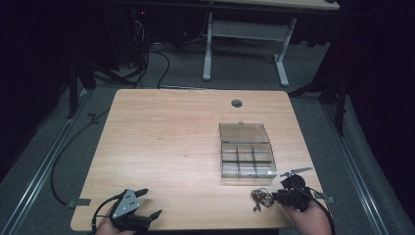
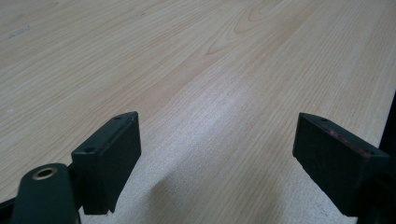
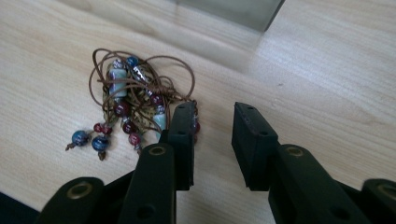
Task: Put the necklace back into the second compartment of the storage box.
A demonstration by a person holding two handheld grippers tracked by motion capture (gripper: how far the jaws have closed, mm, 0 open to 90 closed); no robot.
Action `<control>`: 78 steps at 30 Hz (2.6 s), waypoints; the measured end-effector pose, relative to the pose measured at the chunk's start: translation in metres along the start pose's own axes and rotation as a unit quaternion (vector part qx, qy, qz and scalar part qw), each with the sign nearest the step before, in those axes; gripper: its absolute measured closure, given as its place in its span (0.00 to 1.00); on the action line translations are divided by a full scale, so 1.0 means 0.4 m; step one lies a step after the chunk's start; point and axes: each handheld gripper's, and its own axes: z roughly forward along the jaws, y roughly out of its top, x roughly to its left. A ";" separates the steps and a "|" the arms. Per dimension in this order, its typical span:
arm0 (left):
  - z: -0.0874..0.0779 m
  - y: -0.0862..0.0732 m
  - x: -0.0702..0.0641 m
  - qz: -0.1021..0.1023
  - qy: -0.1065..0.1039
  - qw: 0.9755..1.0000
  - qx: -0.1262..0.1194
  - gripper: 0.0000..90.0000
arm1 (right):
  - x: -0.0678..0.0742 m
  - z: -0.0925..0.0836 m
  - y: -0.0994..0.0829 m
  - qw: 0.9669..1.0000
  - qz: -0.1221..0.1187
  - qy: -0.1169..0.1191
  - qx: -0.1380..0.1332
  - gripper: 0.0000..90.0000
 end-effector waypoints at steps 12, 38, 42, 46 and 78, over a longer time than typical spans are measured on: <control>0.000 0.000 -0.002 0.003 -0.001 1.000 0.002 0.17 | 0.007 -0.012 0.026 0.998 -0.015 0.016 0.054 0.68; 0.002 0.001 -0.006 0.016 -0.001 1.000 0.009 0.17 | 0.096 0.055 0.090 0.994 -0.050 0.017 0.099 0.28; 0.003 0.002 -0.009 0.021 0.000 1.000 0.012 0.17 | 0.094 0.065 0.084 0.992 -0.055 0.007 0.109 0.34; 0.005 0.002 -0.011 0.024 0.000 1.000 0.014 0.17 | 0.092 0.059 0.080 0.993 -0.062 -0.002 0.105 0.47; 0.004 0.001 -0.012 0.026 -0.001 1.000 0.017 0.17 | 0.088 0.004 0.092 0.991 -0.099 -0.002 0.094 0.89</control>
